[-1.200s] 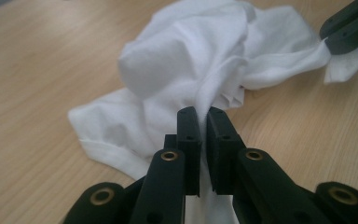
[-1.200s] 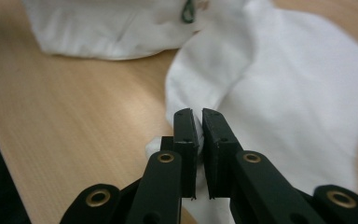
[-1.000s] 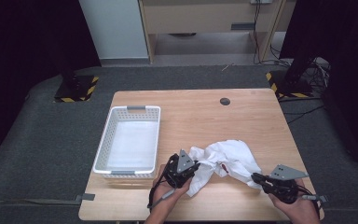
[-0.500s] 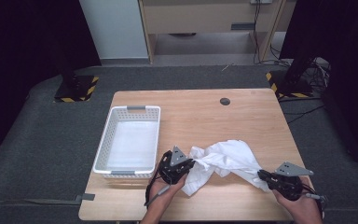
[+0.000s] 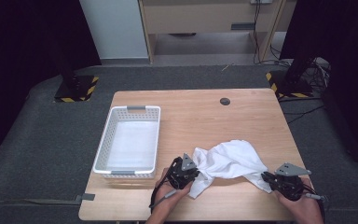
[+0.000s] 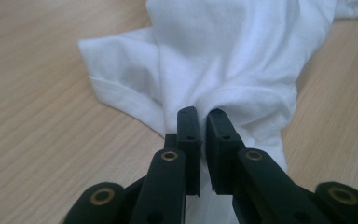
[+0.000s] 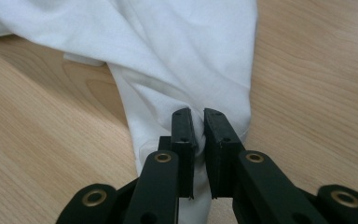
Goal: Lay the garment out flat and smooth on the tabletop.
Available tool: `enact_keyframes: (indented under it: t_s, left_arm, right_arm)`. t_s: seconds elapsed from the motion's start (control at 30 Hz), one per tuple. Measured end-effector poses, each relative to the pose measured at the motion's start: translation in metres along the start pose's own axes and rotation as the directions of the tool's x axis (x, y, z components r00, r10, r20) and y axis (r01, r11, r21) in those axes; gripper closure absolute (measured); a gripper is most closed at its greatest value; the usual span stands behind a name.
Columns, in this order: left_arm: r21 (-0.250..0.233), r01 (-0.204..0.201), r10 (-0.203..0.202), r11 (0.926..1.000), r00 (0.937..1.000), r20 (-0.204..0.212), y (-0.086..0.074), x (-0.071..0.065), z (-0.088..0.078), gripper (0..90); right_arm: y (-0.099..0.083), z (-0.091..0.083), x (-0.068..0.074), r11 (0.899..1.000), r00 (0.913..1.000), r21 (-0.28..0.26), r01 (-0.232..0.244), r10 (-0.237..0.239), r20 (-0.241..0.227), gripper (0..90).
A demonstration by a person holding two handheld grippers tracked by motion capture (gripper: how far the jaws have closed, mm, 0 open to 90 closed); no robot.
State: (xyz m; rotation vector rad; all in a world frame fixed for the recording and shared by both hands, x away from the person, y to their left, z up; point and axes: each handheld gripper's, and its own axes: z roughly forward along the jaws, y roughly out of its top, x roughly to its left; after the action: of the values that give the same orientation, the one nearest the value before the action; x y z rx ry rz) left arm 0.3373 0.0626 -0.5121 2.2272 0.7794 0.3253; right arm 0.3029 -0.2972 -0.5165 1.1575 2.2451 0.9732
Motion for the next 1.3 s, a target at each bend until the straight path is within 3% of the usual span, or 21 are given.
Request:
enact_keyframes:
  t_s: [0.13, 0.23, 0.37, 0.43, 0.6, 0.67, 0.83, 0.93, 1.07, 1.3]
  left_arm:
    - [0.047, -0.037, 0.036, 0.9982, 0.9991, 0.020, -0.002, -0.008, 0.010, 85.3]
    - [0.052, -0.072, 0.072, 0.9960, 0.9973, 0.018, -0.002, -0.016, 0.014, 85.1]
    - [0.045, -0.083, 0.082, 0.9956, 0.9963, 0.027, -0.001, -0.019, 0.014, 84.7]
    - [0.028, -0.085, 0.084, 0.9960, 0.9962, 0.021, 0.000, -0.019, 0.012, 84.7]
    - [-0.058, -0.039, 0.040, 0.9975, 0.9992, 0.010, 0.005, -0.016, 0.000, 86.5]
    - [-0.094, -0.020, 0.021, 0.9953, 0.9997, 0.014, 0.007, -0.015, -0.006, 86.8]
    - [-0.172, 0.021, -0.015, 0.9848, 0.9992, 0.037, 0.012, -0.012, -0.022, 86.9]
    - [-0.183, 0.032, -0.023, 0.9825, 0.9985, 0.049, 0.013, -0.010, -0.025, 86.9]
    - [-0.189, 0.041, -0.030, 0.9810, 0.9978, 0.059, 0.018, -0.007, -0.026, 86.8]
    - [-0.172, -0.012, 0.021, 0.9850, 0.9984, 0.052, 0.038, 0.001, -0.037, 86.4]
  right_arm:
    - [-0.001, 0.001, 0.000, 1.000, 0.9999, 0.014, 0.007, -0.007, 0.008, 81.5]
    - [-0.002, 0.001, 0.000, 1.000, 0.9999, 0.019, 0.012, -0.012, 0.011, 78.7]
    - [-0.002, 0.000, 0.000, 1.000, 0.9998, 0.002, 0.009, -0.009, 0.019, 63.4]
    - [0.000, -0.002, 0.002, 1.000, 0.9993, -0.020, 0.021, -0.020, 0.031, 56.2]
    - [0.009, -0.008, 0.010, 0.995, 0.9990, -0.092, 0.041, -0.039, 0.023, 45.3]
    - [0.011, -0.007, 0.014, 0.992, 0.9982, -0.110, 0.060, -0.059, 0.013, 43.2]
    - [0.012, -0.001, 0.020, 0.991, 0.9960, -0.096, 0.089, -0.088, 0.018, 41.6]
    - [0.010, 0.004, 0.020, 0.993, 0.9954, -0.068, 0.094, -0.093, 0.025, 43.4]
    - [0.005, 0.012, 0.020, 0.994, 0.9939, -0.005, 0.110, -0.110, 0.011, 58.4]
    - [0.001, 0.015, 0.023, 0.988, 0.9879, 0.054, 0.147, -0.144, -0.058, 81.1]
